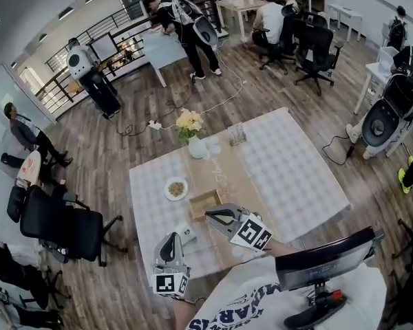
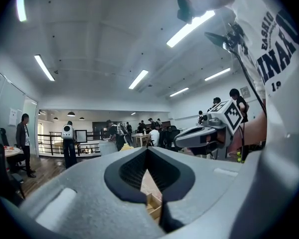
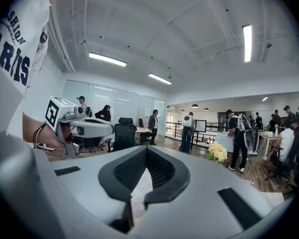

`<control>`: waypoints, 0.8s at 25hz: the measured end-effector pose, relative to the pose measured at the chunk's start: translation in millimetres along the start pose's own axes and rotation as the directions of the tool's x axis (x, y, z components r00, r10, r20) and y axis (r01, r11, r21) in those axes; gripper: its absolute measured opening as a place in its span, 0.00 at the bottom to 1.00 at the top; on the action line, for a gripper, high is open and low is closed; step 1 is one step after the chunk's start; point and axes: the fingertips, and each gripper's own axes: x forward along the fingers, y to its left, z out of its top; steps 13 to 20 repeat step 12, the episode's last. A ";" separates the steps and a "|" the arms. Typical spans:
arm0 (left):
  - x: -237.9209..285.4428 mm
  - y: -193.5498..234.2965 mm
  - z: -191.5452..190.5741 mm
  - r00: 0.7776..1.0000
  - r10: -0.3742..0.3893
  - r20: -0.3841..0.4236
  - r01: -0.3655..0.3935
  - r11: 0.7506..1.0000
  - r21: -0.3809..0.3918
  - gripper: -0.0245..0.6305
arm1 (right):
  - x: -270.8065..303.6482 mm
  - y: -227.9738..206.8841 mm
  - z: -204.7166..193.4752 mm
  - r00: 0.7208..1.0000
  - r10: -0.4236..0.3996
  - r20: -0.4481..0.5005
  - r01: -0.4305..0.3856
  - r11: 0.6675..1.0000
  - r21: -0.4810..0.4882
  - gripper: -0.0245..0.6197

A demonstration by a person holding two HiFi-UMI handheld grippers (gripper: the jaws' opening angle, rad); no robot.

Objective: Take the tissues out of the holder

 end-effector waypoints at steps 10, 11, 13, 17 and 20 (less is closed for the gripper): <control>7.7 -12.3 -3.9 1.000 -0.002 -0.003 0.002 1.000 0.027 0.04 | -2.5 -7.2 -1.9 1.000 0.008 0.012 -0.009 0.999 0.048 0.05; 7.9 -14.0 -5.6 1.000 -0.004 -0.010 0.005 0.999 0.033 0.04 | -3.5 -7.9 -2.4 1.000 0.008 0.015 -0.009 0.998 0.062 0.05; 8.0 -15.7 -7.1 1.000 -0.007 -0.015 0.008 0.999 0.038 0.04 | -4.5 -8.5 -2.6 1.000 0.008 0.018 -0.010 0.997 0.077 0.05; 8.0 -15.7 -7.1 1.000 -0.007 -0.015 0.008 0.999 0.038 0.04 | -4.5 -8.5 -2.6 1.000 0.008 0.018 -0.010 0.997 0.077 0.05; 8.0 -15.7 -7.1 1.000 -0.007 -0.015 0.008 0.999 0.038 0.04 | -4.5 -8.5 -2.6 1.000 0.008 0.018 -0.010 0.997 0.077 0.05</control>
